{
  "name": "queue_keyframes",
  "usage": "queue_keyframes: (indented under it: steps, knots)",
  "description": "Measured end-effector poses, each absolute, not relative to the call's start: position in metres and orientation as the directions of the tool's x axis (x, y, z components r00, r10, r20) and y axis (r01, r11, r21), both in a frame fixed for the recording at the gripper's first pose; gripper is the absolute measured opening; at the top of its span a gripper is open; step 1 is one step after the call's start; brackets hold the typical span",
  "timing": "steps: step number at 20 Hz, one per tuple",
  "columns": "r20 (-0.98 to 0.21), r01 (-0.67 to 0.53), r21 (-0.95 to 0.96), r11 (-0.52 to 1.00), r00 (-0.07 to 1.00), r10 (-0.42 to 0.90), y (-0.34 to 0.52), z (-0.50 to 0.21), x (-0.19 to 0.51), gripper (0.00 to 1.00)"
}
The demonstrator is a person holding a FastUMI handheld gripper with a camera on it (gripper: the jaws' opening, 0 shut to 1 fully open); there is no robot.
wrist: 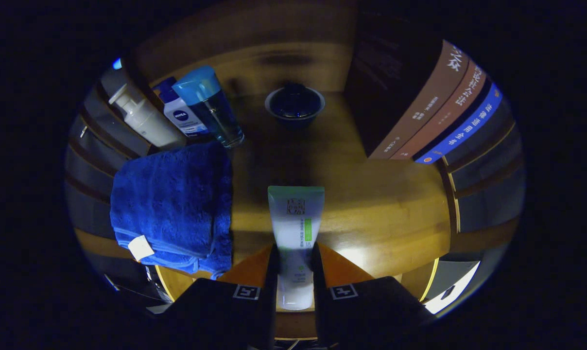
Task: Pull open the drawer, take out the items inside it, and place them on the countertop above the cabinet.
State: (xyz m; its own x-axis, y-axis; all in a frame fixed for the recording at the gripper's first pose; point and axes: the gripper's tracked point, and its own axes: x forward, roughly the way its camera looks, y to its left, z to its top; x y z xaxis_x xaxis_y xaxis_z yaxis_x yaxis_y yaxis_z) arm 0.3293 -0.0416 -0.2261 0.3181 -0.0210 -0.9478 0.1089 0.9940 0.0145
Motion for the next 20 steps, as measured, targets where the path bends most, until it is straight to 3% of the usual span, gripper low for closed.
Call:
queue_keyframes:
  steps: [5, 11, 17, 20]
  knots:
    - [-0.952, 0.100, 0.008, 0.995, 0.306, -0.023, -0.045, -0.231, 0.337, 0.40]
    - [-0.946, 0.081, -0.023, 0.996, 0.322, -0.048, -0.051, -0.221, 0.333, 0.70]
    - [-0.915, 0.076, 0.020, 0.997, 0.404, -0.012, -0.042, -0.198, 0.317, 0.99]
    - [-0.878, 0.051, 0.010, 0.999, 0.478, -0.016, -0.042, -0.181, 0.298, 1.00]
